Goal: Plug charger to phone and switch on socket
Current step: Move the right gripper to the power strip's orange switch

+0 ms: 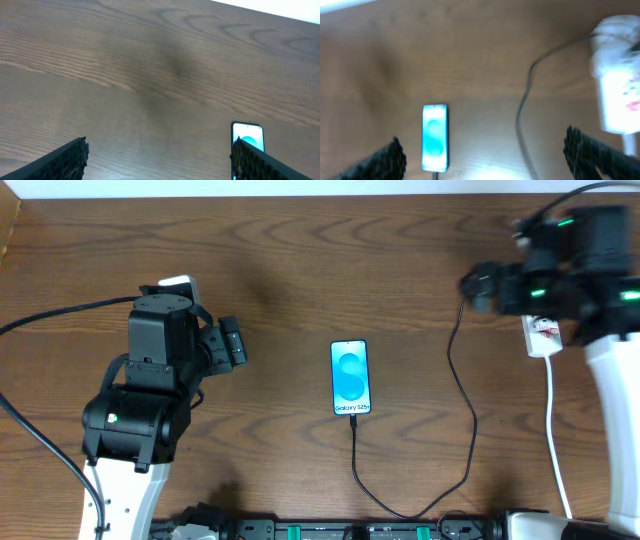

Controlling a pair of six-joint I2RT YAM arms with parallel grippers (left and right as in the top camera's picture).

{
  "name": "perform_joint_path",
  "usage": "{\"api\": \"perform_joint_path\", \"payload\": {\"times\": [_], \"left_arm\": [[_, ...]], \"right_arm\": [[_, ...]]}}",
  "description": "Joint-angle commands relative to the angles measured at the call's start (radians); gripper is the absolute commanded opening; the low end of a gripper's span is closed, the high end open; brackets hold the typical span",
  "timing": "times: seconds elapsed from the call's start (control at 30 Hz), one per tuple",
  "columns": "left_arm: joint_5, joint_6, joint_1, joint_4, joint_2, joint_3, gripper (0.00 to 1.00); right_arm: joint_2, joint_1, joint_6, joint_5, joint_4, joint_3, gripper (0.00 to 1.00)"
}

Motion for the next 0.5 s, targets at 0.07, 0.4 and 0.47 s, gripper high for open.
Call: {"api": "perform_joint_path", "payload": {"times": [0.07, 0.4, 0.47], "left_arm": [[-0.012, 0.016, 0.002, -0.003, 0.003, 0.008, 0.91], [-0.012, 0.016, 0.002, -0.003, 0.003, 0.008, 0.91], [-0.012, 0.016, 0.002, -0.003, 0.003, 0.008, 0.91]], "right_arm": [[0.090, -0.180, -0.181, -0.047, -0.061, 0.165, 0.99], [0.351, -0.405, -0.338, -0.171, -0.024, 0.214, 0.99], [0.402, -0.418, -0.388, -0.201, -0.010, 0.214, 0.99]]}}
